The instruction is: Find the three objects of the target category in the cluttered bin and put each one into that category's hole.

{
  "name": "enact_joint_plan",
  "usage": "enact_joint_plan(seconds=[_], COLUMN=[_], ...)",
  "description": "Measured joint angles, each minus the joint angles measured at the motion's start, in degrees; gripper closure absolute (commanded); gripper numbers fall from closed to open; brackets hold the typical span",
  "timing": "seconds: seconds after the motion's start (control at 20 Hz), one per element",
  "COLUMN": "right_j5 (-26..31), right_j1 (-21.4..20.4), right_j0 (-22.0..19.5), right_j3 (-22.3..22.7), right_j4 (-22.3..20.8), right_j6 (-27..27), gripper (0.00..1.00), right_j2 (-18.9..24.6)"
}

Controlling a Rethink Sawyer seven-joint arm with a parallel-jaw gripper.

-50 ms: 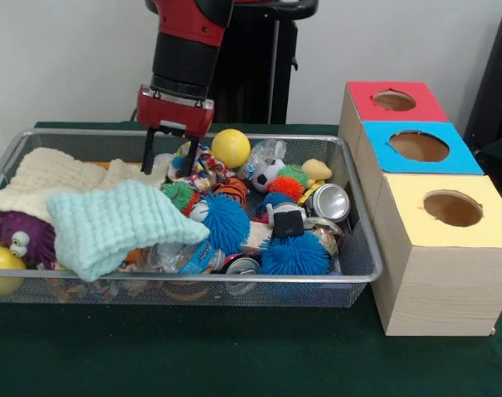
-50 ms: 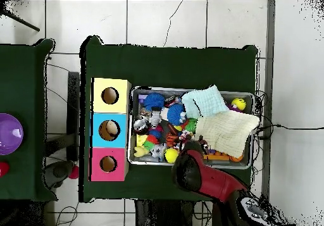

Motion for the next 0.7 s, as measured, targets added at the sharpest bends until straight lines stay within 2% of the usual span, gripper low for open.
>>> enact_joint_plan(seconds=[0.4, 0.7], right_j5=[17.4, 20.2], right_j1=[-6.7, -9.1], right_j0=[-2.1, -1.5], right_j3=[2.3, 2.4], right_j4=[3.9, 4.4], right_j6=[0.0, 0.0], gripper=[0.00, 0.00], right_j2=[4.0, 4.2])
